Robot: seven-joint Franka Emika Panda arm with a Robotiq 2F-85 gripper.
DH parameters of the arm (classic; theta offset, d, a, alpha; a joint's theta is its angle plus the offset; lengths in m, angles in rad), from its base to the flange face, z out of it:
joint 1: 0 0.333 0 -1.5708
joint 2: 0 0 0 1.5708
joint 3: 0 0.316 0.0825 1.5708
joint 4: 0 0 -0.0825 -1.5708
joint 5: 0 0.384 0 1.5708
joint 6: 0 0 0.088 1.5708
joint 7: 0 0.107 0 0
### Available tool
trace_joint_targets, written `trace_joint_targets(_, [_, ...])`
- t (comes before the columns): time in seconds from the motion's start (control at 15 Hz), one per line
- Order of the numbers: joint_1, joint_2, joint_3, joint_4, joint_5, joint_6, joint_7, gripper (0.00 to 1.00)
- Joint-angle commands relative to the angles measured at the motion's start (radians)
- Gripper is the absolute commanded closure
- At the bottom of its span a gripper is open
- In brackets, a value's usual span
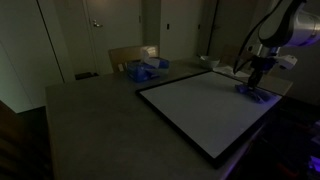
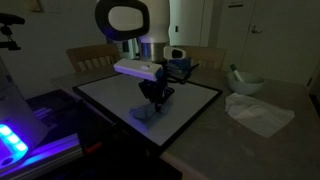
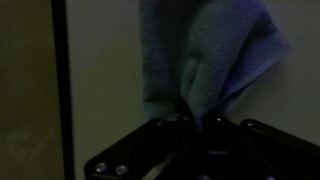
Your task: Use the towel to wipe the whiteboard
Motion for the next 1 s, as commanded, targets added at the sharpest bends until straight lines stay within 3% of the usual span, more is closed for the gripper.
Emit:
trace_joint_targets(0.0, [-0.025, 0.118, -0.032, -0.009, -0.023, -0.026, -0.046, 0.97])
trace_joint_targets(0.4, [0.017, 0.103, -0.052, -0.014, -0.017, -0.053, 0.031, 0.97])
trace_joint_targets(0.73, [-0.003, 0.083, 0.020, -0.019, 0.105, -0.074, 0.024, 0.97])
trace_joint_targets(0.93, [-0.021, 0.065, 0.077, -0.017, 0.233, -0.105, -0.051, 0.97])
